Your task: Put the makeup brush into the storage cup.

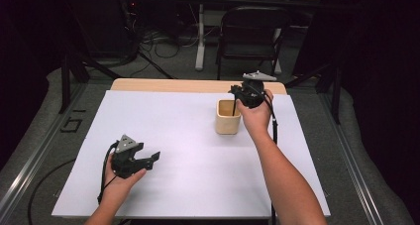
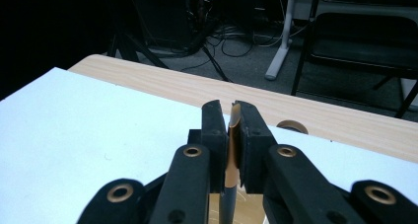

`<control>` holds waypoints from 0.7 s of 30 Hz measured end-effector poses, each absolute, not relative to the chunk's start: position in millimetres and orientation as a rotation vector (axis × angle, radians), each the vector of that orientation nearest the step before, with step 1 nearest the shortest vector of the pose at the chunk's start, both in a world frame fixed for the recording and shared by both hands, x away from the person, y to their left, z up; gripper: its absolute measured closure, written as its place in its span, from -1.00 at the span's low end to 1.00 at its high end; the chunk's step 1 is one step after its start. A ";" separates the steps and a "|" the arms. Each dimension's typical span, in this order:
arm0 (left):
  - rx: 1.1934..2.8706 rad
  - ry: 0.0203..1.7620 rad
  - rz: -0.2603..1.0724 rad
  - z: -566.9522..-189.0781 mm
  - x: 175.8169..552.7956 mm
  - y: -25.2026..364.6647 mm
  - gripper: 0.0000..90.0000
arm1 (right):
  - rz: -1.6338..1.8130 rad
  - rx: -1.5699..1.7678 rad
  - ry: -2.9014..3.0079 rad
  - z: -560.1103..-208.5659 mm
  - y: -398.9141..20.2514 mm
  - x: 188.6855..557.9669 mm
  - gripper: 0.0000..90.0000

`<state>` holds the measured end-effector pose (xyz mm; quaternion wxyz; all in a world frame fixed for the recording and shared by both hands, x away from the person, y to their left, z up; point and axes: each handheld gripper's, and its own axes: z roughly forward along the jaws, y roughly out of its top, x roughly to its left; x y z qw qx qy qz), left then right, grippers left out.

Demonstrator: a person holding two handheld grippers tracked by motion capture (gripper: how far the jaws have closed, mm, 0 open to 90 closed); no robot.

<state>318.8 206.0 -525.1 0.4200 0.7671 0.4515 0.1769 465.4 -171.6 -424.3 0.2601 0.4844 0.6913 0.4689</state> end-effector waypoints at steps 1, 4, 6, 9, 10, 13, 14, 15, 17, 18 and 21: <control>1.923 1.132 0.443 -525.3 318.9 205.8 -0.41 | 1.272 1.313 1.871 -425.6 -171.5 465.6 0.86; 1.923 1.131 0.441 -525.7 319.0 205.2 -0.41 | 1.262 1.313 1.873 -429.5 -171.7 466.0 0.86; 1.925 1.132 0.439 -525.9 319.0 205.1 -0.41 | 1.259 1.317 1.876 -432.0 -171.5 466.0 0.86; 1.925 1.133 0.437 -526.1 318.9 204.9 -0.41 | 1.253 1.313 1.885 -437.0 -170.8 466.2 0.86; 1.926 1.133 0.437 -526.1 318.9 204.8 -0.41 | 1.248 1.313 1.889 -438.3 -170.2 465.9 0.86; 1.926 1.132 0.438 -526.0 318.9 204.9 -0.41 | 1.239 1.308 1.898 -442.4 -168.4 465.8 0.86; 1.927 1.132 0.438 -526.1 318.8 204.9 -0.41 | 1.235 1.304 1.902 -443.6 -168.0 465.7 0.86; 1.927 1.131 0.438 -526.1 318.8 204.8 -0.41 | 1.233 1.300 1.904 -445.0 -167.4 465.7 0.86; 1.929 1.131 0.437 -526.3 318.8 204.7 -0.41 | 1.227 1.304 1.908 -446.5 -166.6 465.2 0.86; 1.930 1.131 0.437 -526.4 318.8 204.5 -0.41 | 1.226 1.306 1.908 -447.4 -166.3 465.0 0.86; 1.932 1.129 0.438 -526.4 318.8 204.3 -0.41 | 1.226 1.304 1.911 -450.4 -165.4 464.8 0.86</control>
